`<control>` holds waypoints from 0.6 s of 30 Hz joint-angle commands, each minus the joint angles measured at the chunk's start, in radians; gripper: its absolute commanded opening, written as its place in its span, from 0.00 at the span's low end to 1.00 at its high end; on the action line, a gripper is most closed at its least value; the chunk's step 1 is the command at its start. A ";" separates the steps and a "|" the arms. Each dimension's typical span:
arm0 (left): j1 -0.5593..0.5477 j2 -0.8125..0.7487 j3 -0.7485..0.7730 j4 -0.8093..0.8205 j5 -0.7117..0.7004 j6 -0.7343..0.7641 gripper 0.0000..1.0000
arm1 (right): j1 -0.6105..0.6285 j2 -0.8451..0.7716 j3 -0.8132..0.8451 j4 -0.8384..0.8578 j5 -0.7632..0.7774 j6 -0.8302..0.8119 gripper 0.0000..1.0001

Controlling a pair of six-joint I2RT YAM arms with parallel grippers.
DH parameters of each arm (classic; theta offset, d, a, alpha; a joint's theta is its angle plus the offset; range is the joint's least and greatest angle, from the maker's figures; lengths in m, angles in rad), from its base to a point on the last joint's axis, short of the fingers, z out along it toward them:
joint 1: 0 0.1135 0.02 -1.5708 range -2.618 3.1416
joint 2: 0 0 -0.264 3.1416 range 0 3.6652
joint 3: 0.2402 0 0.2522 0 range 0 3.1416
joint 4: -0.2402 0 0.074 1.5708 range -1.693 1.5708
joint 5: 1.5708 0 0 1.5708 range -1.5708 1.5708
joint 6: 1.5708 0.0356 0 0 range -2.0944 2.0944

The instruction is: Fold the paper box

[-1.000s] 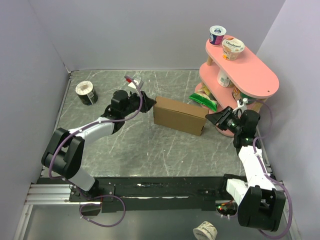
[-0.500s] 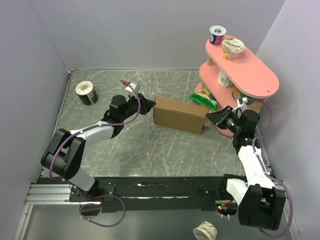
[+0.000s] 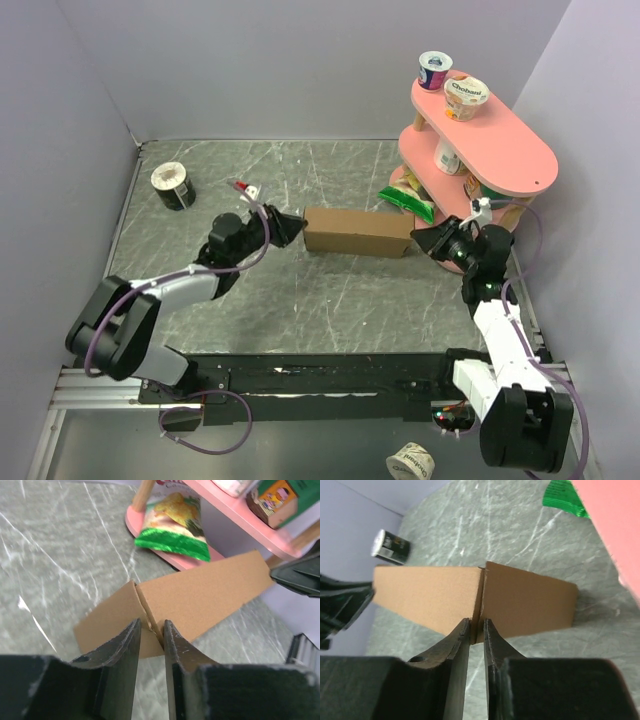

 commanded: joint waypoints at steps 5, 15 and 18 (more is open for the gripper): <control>-0.007 -0.027 -0.226 -0.351 -0.052 -0.040 0.42 | 0.175 -0.063 -0.110 -0.311 0.193 -0.065 0.15; -0.004 -0.184 -0.231 -0.445 -0.132 -0.132 0.77 | 0.263 -0.003 -0.197 -0.122 0.185 0.012 0.55; 0.011 -0.283 -0.203 -0.485 -0.133 -0.114 0.86 | 0.303 -0.023 -0.151 -0.142 0.264 -0.029 0.70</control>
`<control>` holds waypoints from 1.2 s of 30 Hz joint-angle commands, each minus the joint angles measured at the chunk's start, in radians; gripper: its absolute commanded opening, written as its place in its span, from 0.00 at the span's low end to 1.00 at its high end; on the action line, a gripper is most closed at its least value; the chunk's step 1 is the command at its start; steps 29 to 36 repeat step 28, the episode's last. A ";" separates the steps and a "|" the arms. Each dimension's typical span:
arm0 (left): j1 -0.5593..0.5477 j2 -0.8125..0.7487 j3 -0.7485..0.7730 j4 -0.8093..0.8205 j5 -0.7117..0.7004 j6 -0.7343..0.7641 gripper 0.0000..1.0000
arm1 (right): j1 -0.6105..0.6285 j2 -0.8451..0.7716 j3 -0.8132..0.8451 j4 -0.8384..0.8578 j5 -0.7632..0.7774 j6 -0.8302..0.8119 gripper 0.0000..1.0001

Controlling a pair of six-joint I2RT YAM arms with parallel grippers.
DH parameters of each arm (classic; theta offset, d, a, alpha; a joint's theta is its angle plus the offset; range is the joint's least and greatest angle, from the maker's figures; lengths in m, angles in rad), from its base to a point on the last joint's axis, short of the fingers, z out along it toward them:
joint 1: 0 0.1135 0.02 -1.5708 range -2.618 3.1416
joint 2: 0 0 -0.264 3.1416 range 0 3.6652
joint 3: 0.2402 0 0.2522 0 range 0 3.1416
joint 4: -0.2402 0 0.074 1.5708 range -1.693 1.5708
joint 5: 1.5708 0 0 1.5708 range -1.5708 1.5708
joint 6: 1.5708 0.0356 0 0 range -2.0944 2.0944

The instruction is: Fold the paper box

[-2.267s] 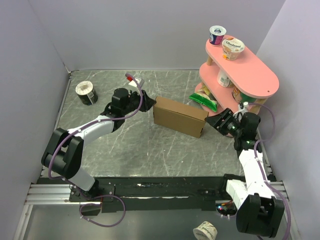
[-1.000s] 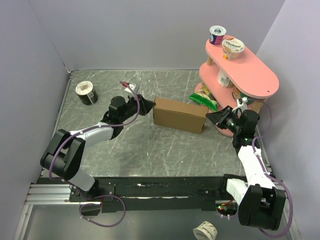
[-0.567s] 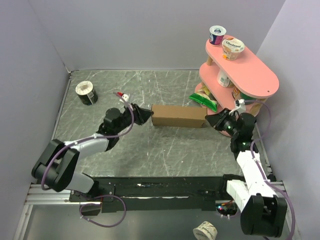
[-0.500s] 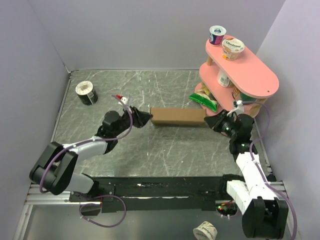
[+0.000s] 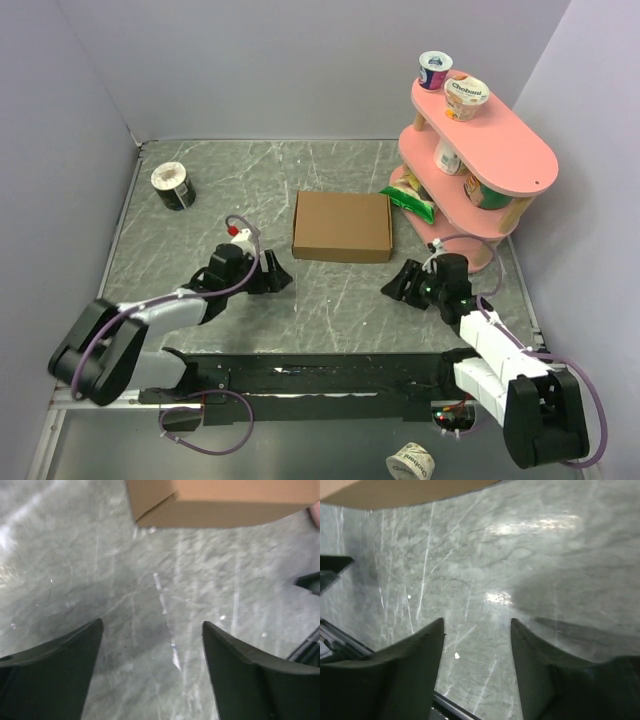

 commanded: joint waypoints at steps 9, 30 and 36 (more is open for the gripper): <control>0.126 -0.440 0.118 -0.191 -0.211 0.098 0.96 | 0.098 -0.199 0.147 0.129 0.188 -0.222 1.00; 0.139 -0.454 0.310 -0.372 -0.324 0.124 0.96 | 0.077 -0.285 0.218 0.219 0.259 -0.308 1.00; 0.139 -0.454 0.310 -0.372 -0.324 0.124 0.96 | 0.077 -0.285 0.218 0.219 0.259 -0.308 1.00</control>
